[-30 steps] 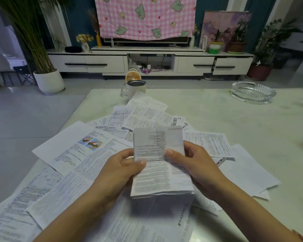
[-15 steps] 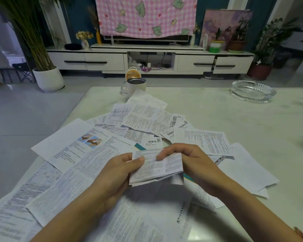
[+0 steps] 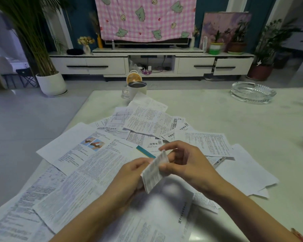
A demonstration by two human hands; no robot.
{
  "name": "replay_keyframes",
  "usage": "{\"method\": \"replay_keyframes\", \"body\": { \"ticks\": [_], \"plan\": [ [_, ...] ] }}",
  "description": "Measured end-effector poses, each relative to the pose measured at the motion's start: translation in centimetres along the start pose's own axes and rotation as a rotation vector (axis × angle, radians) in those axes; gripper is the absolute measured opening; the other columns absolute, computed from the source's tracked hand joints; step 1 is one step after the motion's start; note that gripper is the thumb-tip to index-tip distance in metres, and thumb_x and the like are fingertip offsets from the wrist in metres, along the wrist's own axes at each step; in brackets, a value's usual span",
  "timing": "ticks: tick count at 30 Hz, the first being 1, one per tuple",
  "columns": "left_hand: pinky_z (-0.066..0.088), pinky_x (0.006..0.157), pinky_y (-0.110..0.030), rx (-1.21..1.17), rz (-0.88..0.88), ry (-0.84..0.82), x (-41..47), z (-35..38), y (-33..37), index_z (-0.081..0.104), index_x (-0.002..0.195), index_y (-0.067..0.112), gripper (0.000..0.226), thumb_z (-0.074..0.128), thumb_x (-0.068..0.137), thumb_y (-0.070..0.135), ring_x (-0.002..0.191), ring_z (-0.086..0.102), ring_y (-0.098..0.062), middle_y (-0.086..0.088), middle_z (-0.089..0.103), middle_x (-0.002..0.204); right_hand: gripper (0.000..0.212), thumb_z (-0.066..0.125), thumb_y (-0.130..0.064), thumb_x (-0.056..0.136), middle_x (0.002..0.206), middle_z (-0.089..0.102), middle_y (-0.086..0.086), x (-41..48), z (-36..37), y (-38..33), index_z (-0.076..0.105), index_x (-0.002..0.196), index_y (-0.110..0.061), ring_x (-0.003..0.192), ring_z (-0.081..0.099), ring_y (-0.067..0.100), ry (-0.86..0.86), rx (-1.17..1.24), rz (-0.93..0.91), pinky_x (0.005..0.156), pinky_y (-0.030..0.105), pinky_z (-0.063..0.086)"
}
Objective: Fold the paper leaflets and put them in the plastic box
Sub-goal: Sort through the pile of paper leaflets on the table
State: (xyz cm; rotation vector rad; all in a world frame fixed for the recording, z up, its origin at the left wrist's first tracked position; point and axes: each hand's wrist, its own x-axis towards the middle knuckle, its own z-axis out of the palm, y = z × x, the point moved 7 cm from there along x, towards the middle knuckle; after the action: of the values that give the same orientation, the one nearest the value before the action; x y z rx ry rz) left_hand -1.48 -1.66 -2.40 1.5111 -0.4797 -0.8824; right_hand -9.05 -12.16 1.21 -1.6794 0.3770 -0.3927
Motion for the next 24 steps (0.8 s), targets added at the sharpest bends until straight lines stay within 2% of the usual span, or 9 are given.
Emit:
{"method": "replay_keyframes", "body": {
  "ticks": [2, 4, 7, 9, 12, 15, 21, 23, 24],
  "plan": [
    [0.053, 0.070, -0.028, 0.023, 0.025, -0.047, 0.1, 0.5, 0.4, 0.077, 0.075, 0.028, 0.047, 0.043, 0.076, 0.060, 0.070, 0.068, -0.014, -0.001, 0.074, 0.078, 0.033, 0.066, 0.011, 0.075, 0.066, 0.063, 0.002, 0.2, -0.9, -0.4, 0.065, 0.089, -0.019, 0.064, 0.061, 0.017, 0.111, -0.072, -0.056, 0.067, 0.027, 0.055],
    [0.055, 0.081, -0.035, 0.013, 0.082, -0.126, -0.3, 1.3, 1.2, 0.077, 0.087, 0.026, 0.053, 0.044, 0.075, 0.065, 0.089, 0.070, -0.017, -0.003, 0.074, 0.094, 0.028, 0.067, 0.005, 0.075, 0.073, 0.066, 0.009, 0.2, -1.7, -0.5, 0.065, 0.081, -0.022, 0.070, 0.062, 0.029, 0.199, -0.209, -0.087, 0.072, 0.037, 0.054],
    [0.058, 0.075, -0.031, 0.215, 0.289, -0.024, -0.3, 1.6, 3.5, 0.070, 0.102, 0.019, 0.022, 0.054, 0.093, 0.032, 0.077, 0.071, -0.014, -0.002, 0.075, 0.083, 0.015, 0.071, -0.005, 0.075, 0.071, 0.058, 0.006, 0.0, -2.6, -0.8, 0.061, 0.071, -0.017, 0.066, 0.054, 0.022, 0.246, -0.309, -0.085, 0.066, 0.033, 0.047],
    [0.057, 0.067, -0.024, 0.293, 0.334, -0.005, 0.2, 2.4, 4.6, 0.069, 0.094, 0.023, 0.023, 0.047, 0.096, 0.016, 0.064, 0.070, -0.014, -0.003, 0.073, 0.070, 0.018, 0.071, -0.008, 0.077, 0.075, 0.056, 0.004, -0.2, -3.8, -0.9, 0.055, 0.069, -0.014, 0.068, 0.052, 0.016, 0.245, -0.308, -0.050, 0.068, 0.031, 0.045],
    [0.057, 0.064, -0.026, 0.310, 0.253, -0.223, 1.9, 5.6, 5.7, 0.067, 0.101, 0.019, 0.025, 0.042, 0.099, 0.016, 0.062, 0.067, -0.017, -0.004, 0.072, 0.078, 0.019, 0.067, -0.005, 0.082, 0.061, 0.059, 0.003, -0.9, -6.5, -1.2, 0.052, 0.071, -0.009, 0.058, 0.055, 0.014, 0.200, -0.146, -0.013, 0.058, 0.025, 0.046],
    [0.052, 0.052, -0.019, 0.324, 0.188, -0.431, 2.5, 10.6, 6.5, 0.061, 0.108, 0.024, 0.025, 0.038, 0.101, 0.020, 0.052, 0.063, -0.014, -0.010, 0.069, 0.074, 0.006, 0.064, -0.004, 0.085, 0.056, 0.058, 0.003, -2.6, -10.8, -1.5, 0.062, 0.080, -0.003, 0.045, 0.053, 0.014, 0.275, -0.083, -0.030, 0.044, 0.022, 0.043],
    [0.042, 0.039, -0.018, 0.316, 0.349, -0.365, 5.9, 23.0, 8.6, 0.052, 0.105, 0.010, 0.015, 0.039, 0.099, 0.014, 0.037, 0.054, -0.012, -0.011, 0.058, 0.061, 0.016, 0.061, -0.002, 0.087, 0.049, 0.048, -0.002, -6.5, -23.0, -2.6, 0.063, 0.071, -0.005, 0.036, 0.039, 0.008, 0.672, -0.155, -0.096, 0.037, 0.018, 0.032],
    [0.045, 0.042, -0.019, 0.353, 0.362, -0.329, 7.3, 27.6, 8.9, 0.051, 0.110, 0.006, 0.020, 0.036, 0.099, 0.012, 0.043, 0.057, -0.018, -0.015, 0.062, 0.068, 0.022, 0.061, -0.004, 0.086, 0.051, 0.049, 0.003, -9.0, -28.4, -4.2, 0.061, 0.066, -0.013, 0.036, 0.041, 0.005, 0.832, -0.317, -0.113, 0.039, 0.017, 0.035],
    [0.050, 0.051, -0.022, 0.414, 0.391, -0.327, 7.8, 29.6, 9.0, 0.051, 0.118, 0.002, 0.026, 0.034, 0.099, 0.009, 0.057, 0.062, -0.023, -0.019, 0.065, 0.082, 0.022, 0.061, -0.005, 0.086, 0.054, 0.051, 0.005, -10.3, -31.1, -5.1, 0.061, 0.066, -0.013, 0.038, 0.043, 0.005, 0.921, -0.380, -0.125, 0.041, 0.018, 0.037]
  ]
}}
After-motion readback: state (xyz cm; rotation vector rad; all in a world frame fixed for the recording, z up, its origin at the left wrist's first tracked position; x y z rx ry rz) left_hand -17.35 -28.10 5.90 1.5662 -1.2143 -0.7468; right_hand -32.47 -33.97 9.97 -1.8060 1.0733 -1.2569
